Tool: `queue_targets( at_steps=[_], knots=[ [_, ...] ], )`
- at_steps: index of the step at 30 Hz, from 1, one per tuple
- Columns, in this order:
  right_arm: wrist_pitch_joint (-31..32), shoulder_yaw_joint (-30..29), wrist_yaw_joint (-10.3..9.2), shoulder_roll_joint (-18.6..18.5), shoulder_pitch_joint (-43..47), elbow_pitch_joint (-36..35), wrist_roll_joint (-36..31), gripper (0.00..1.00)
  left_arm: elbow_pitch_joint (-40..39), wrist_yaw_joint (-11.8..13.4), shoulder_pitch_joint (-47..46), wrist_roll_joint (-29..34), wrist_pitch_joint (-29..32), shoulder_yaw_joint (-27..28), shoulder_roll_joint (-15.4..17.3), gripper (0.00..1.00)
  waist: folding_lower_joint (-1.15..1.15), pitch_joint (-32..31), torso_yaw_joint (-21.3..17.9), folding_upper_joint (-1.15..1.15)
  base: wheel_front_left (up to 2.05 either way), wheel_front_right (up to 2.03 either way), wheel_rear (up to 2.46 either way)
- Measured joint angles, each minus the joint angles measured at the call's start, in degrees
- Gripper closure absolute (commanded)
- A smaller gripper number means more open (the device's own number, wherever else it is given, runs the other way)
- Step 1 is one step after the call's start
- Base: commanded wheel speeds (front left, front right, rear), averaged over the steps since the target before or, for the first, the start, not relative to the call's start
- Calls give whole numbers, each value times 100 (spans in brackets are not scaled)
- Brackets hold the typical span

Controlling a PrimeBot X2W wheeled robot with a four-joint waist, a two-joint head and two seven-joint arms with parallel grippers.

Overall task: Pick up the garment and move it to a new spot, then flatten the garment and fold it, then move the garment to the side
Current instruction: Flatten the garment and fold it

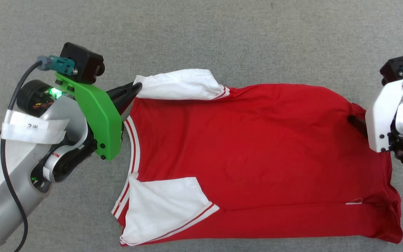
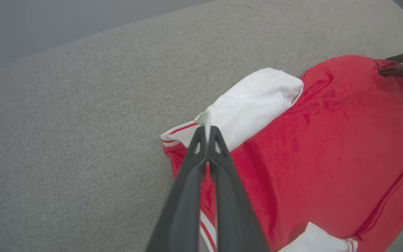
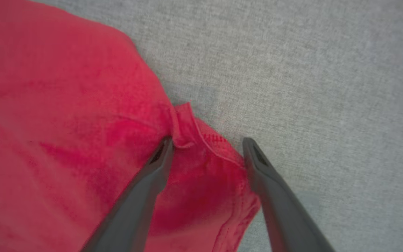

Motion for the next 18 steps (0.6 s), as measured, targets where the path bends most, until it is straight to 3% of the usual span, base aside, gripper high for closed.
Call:
queue_targets(
  at_steps=[6, 7, 9, 18],
  knots=[
    [-104, 208, 0, -96, -164, 248, 77, 0, 46, 19, 0, 38, -7, -3, -2, 100, 0, 131, 56, 0, 0, 0, 0],
    [-123, 222, 0, -112, -182, 302, 98, 50, 64, 26, 0, 37, -8, -3, -2, 100, 0, 145, 67, 0, 0, 0, 0],
    [-214, 253, 0, -137, -203, 401, 135, 100, 123, 58, 2, 37, -16, -3, -2, 100, 0, 158, 87, 0, 0, 0, 0],
    [-946, -35, 5, 22, -248, 896, 441, 100, 506, 84, 175, -12, -187, 15, 3, 100, 0, -46, 52, 0, 0, 0, 0]
  ],
)
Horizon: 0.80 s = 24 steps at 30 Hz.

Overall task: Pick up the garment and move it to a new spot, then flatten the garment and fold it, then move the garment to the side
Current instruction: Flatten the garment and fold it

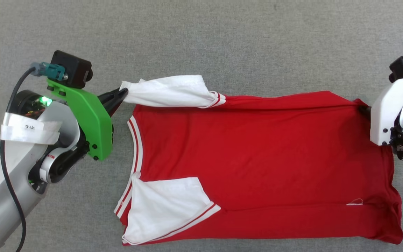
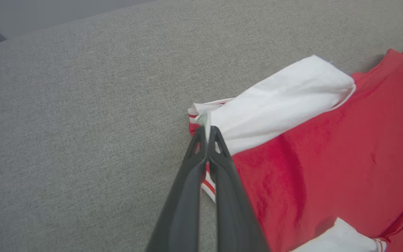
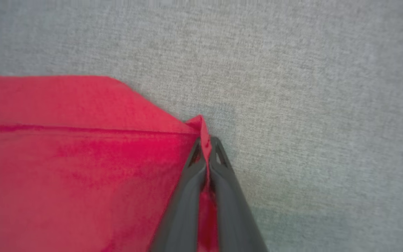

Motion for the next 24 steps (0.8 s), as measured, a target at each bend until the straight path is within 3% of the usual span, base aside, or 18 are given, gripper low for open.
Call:
queue_targets(
  at_steps=[13, 22, 24],
  knots=[
    [-1848, -281, -1, 47, 725, -100, 656, 100, 94, 34, 601, -276, -427, -9, -160, 100, 0, -626, -26, 0, 0, 0, 0],
    [-2799, -96, -3, -224, 1712, -566, 1144, 100, -276, 277, 1393, -439, -727, -74, -87, 100, 0, -1145, 35, 0, 0, 0, 0],
    [-2908, 89, -3, -447, 2086, -686, 1280, 100, -463, 394, 1800, -506, -806, -169, -9, 100, 0, -1353, 65, 0, 0, 0, 0]
  ],
)
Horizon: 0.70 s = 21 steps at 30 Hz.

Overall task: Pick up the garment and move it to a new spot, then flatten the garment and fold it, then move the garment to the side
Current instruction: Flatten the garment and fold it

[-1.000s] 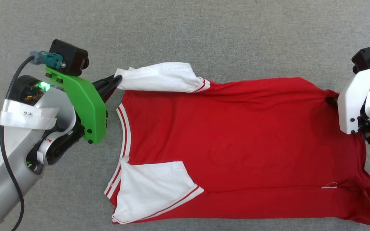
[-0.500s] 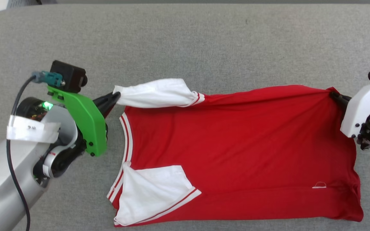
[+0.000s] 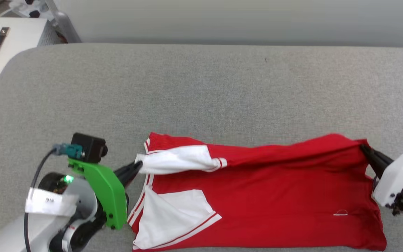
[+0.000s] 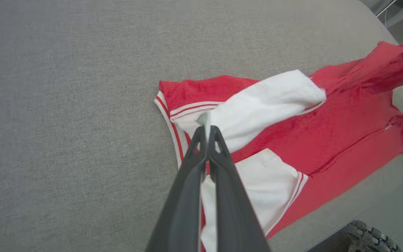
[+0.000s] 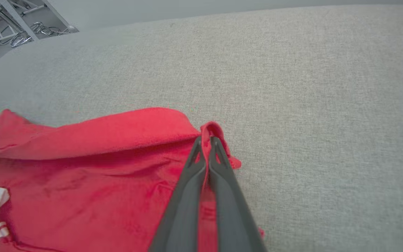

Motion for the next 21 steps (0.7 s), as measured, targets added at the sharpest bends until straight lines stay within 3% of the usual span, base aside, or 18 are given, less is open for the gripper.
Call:
queue_targets(
  at_steps=[1, 2, 16, 21],
  knots=[
    [-25, 70, -1, -77, 90, -31, 8, 100, -20, 27, 88, -8, -13, -21, 14, 100, 0, -44, 9, 0, 0, 0, 0],
    [-109, 392, -1, -400, 407, -174, 29, 100, -64, 79, 415, -144, -70, -123, 30, 100, 0, -181, 56, 0, 0, 0, 0],
    [202, 1045, -1, -1056, 736, -557, 127, 100, 123, 86, 774, -181, 92, -509, -12, 100, 0, -198, 129, 0, 0, 0, 0],
    [536, 1235, -1, -1212, 809, -573, 82, 100, 457, 54, 772, -75, 190, -735, -234, 100, 0, -86, 151, 0, 0, 0, 0]
  ],
)
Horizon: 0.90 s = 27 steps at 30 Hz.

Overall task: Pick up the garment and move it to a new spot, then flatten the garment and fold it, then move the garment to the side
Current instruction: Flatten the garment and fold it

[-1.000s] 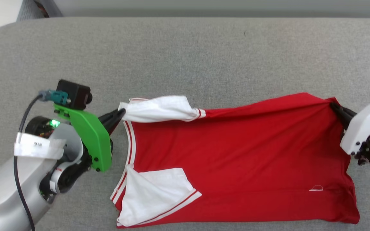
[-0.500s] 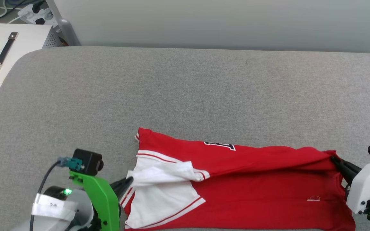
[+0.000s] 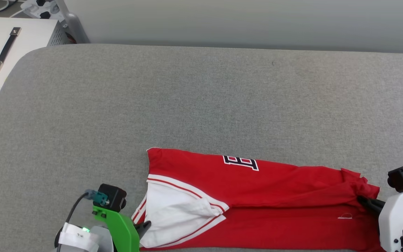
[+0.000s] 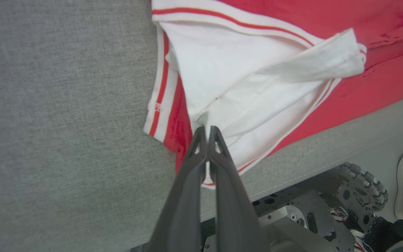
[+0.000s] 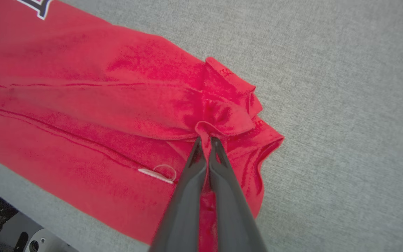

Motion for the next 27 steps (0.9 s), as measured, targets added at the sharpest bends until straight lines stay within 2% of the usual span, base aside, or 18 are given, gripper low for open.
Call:
queue_targets(
  at_steps=[12, 13, 14, 15, 21, 27],
  knots=[
    [215, 349, 1, -59, -50, 181, -71, 98, 813, -290, -169, 467, -10, -335, -409, 100, 0, 194, 3, 0, 0, 0, 0],
    [215, 356, 1, -45, -73, 221, -69, 59, 883, -322, -184, 522, -33, -349, -434, 100, 0, 199, 0, 0, 0, 0, 0],
    [215, 350, 1, -25, -89, 250, -65, 0, 926, -341, -195, 546, -63, -356, -453, 80, 0, 198, -1, 0, 0, 0, 0],
    [214, 336, 1, 13, -106, 286, -60, 0, 972, -359, -202, 566, -97, -360, -475, 0, 0, 192, -4, 0, 0, 0, 0],
    [296, 249, 2, 174, -108, 330, 83, 0, 1109, -390, -202, 601, -265, -375, -603, 0, 0, 62, -19, 0, 0, 0, 0],
    [469, -135, 1, 272, -25, 112, 177, 0, 1063, -324, -179, 575, -543, -197, -557, 0, 0, -177, -61, 0, 0, 0, 0]
  ],
)
